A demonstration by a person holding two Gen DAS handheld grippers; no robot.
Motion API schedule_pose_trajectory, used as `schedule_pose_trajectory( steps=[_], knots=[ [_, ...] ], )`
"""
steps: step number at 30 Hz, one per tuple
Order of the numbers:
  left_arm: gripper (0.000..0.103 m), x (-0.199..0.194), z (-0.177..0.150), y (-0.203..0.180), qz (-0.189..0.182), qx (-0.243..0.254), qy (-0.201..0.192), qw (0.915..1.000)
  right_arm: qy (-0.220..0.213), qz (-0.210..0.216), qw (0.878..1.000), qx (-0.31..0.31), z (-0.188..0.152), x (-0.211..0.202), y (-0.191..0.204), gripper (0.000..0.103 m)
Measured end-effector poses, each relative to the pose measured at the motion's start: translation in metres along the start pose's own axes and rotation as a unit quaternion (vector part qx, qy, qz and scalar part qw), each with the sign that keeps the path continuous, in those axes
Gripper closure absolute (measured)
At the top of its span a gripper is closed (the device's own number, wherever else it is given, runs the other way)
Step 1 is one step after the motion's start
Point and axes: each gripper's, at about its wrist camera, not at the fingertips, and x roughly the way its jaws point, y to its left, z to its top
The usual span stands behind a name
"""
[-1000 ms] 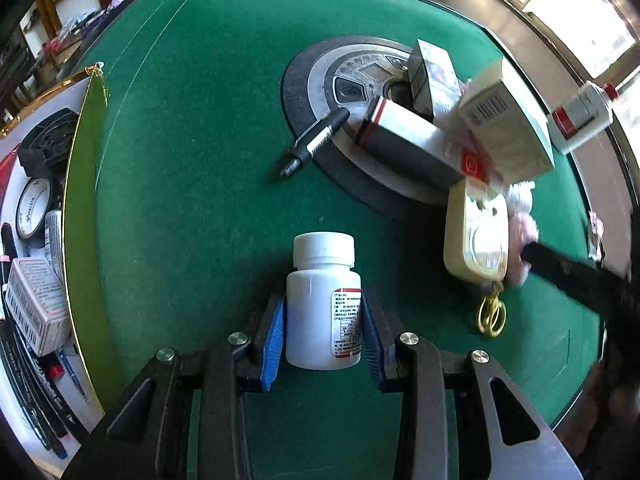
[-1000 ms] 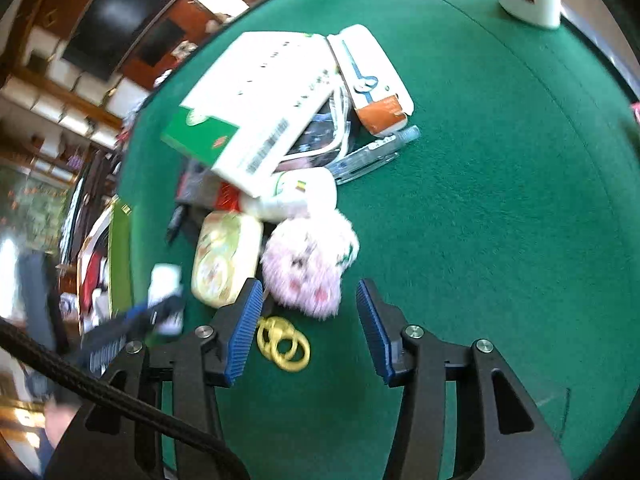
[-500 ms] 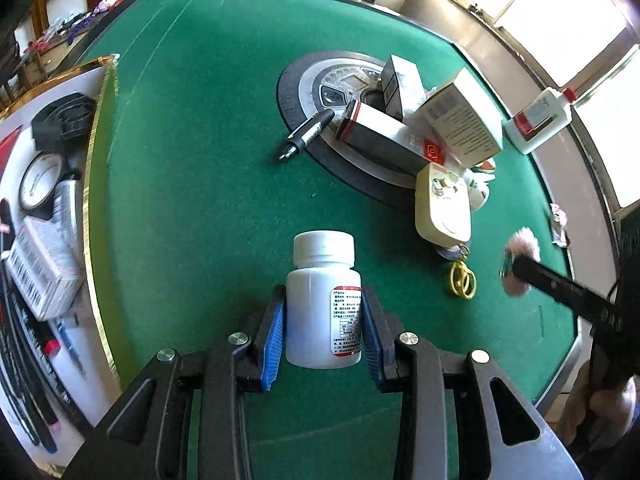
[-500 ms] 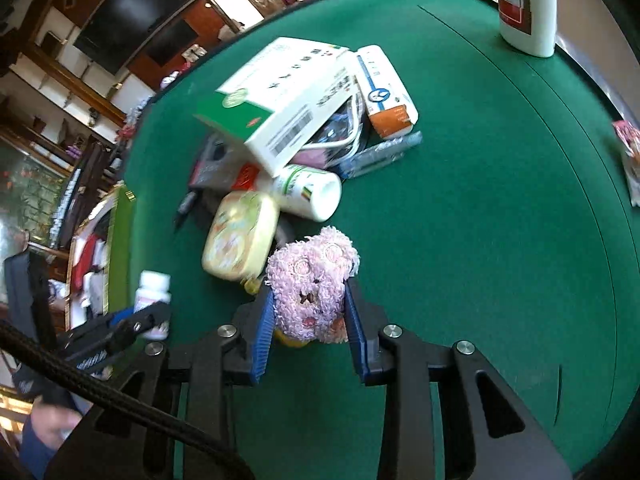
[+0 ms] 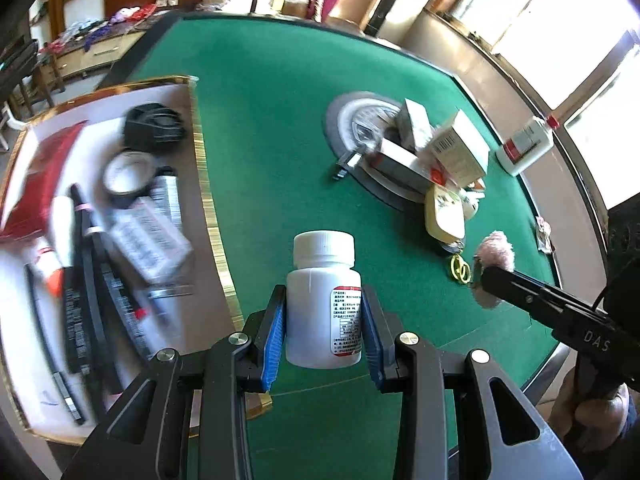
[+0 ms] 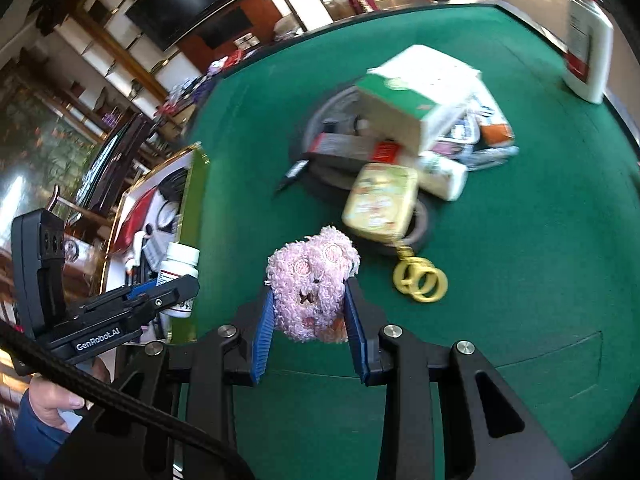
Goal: Organize objects
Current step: 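Carry the pill bottle and pink plush toy over the white tray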
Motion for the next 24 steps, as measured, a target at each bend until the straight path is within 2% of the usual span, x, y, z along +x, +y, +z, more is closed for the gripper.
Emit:
schedule_pose_trajectory(
  steps=[7,13,19,24],
  knots=[
    [0.073,-0.044,-0.013,0.063,0.017,-0.04,-0.028,0.9987,0.02,0.028,0.998,-0.047,0.004,0.029,0.063,0.072],
    [0.073,-0.059,-0.026,0.109,0.039,-0.08,-0.044,0.9951,0.036,0.059,0.993,-0.097,0.018,0.061,0.126,0.072],
    [0.073,-0.069,-0.04,0.149,0.061,-0.105,-0.049,0.9914,0.063,0.077,0.986,-0.135,0.036,0.117,0.19,0.072],
    [0.073,-0.072,-0.052,0.171,0.074,-0.119,-0.046,0.9891,0.079,0.071,0.983,-0.147,0.048,0.162,0.222,0.072]
  ],
)
